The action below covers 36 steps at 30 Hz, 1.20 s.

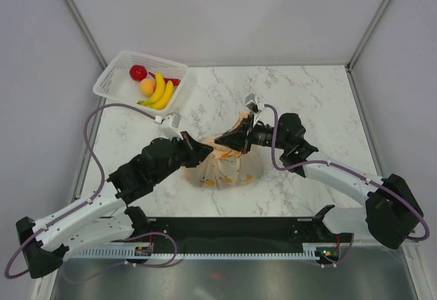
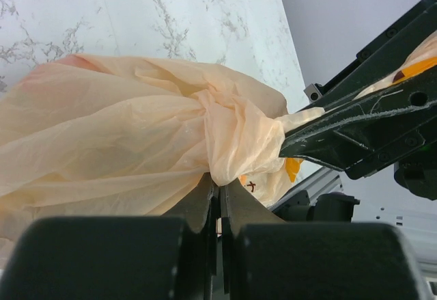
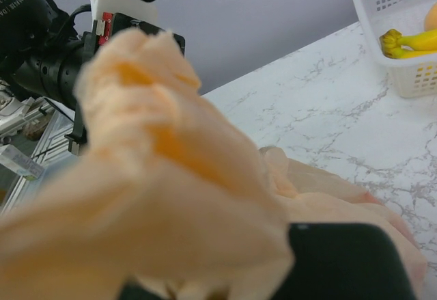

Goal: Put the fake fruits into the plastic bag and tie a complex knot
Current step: Tie the plastic bag at the center of the board.

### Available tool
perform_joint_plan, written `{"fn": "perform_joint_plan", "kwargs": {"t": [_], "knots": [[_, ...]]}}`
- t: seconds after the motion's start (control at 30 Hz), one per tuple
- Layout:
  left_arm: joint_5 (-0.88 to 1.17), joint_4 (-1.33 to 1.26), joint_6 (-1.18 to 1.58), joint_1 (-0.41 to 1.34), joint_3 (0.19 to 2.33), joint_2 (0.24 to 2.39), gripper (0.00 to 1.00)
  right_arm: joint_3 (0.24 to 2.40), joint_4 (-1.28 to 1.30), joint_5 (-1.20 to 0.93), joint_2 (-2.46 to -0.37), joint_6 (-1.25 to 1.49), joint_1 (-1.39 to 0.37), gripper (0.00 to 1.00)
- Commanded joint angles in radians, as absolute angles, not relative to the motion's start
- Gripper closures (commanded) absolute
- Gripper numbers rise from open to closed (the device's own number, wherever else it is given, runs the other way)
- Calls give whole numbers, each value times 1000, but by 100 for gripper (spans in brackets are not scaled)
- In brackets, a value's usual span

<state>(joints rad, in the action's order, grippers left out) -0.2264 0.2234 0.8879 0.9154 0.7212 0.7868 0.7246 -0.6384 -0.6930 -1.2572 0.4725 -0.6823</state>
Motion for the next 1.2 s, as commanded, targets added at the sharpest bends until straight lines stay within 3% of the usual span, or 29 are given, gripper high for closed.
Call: {"fn": "perform_joint_plan", "kwargs": {"t": [0.0,0.23,0.4,0.43,0.53,0.57,0.67,1.0,1.17], "knots": [[-232,235,807,933,840,811,98,796,-686,-785,-1279,509,-684,100],[-112,368,822,943,930,769,98,876,-568,-784,-1288,453,-683,100],[-118,437,870,953,879,677,97,936,-601,-890,-1376,497,-692,100],[-120,439,870,954,868,673,94,954,-609,-909,-1390,499,-701,100],[-109,455,832,954,865,678,63,976,-653,-933,-1431,529,-706,100],[-107,471,822,954,874,678,49,982,-660,-942,-1440,541,-706,100],[-130,549,761,954,925,666,30,989,-650,-936,-1454,535,-706,100],[-89,765,441,956,1112,779,22,920,-652,-868,-1445,511,-707,100],[-179,781,261,983,1153,824,22,894,-664,-865,-1430,518,-706,100]]}}
